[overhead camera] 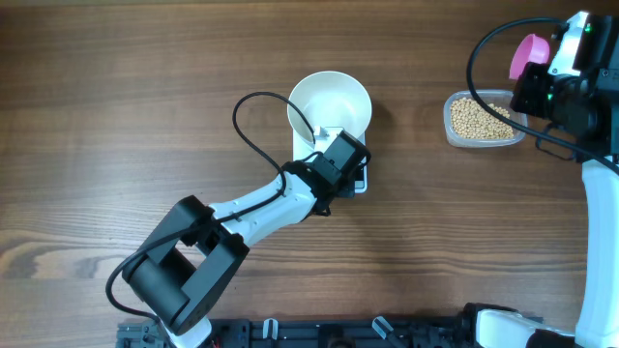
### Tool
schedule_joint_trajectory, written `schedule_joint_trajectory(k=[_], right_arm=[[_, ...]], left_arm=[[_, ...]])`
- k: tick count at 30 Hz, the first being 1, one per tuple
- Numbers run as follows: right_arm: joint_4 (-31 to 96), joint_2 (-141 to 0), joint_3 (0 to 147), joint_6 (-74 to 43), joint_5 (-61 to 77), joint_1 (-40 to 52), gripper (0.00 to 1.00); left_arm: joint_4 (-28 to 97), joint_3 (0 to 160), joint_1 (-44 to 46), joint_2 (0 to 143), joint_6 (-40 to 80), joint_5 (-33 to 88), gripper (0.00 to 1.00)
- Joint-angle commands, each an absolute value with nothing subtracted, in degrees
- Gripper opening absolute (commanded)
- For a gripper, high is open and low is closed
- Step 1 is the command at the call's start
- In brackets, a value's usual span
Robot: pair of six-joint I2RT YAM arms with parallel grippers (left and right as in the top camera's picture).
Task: Scoop item into bowl and weigh 150g on scale
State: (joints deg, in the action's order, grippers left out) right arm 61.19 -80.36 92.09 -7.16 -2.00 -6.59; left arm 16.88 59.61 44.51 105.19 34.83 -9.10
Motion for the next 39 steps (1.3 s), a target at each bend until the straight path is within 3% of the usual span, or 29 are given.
schedule_joint_trajectory(k=[1, 39], right_arm=[[60.8, -80.3, 93.0, -6.1, -3.0, -6.8, 0.04], [60.7, -80.3, 93.0, -6.1, -3.0, -6.8, 0.04]], left_arm=[[16.8, 59.1, 44.4, 106.0, 34.8, -8.9, 0.04], [16.5, 59.1, 44.4, 106.7, 34.8, -9.4, 0.04]])
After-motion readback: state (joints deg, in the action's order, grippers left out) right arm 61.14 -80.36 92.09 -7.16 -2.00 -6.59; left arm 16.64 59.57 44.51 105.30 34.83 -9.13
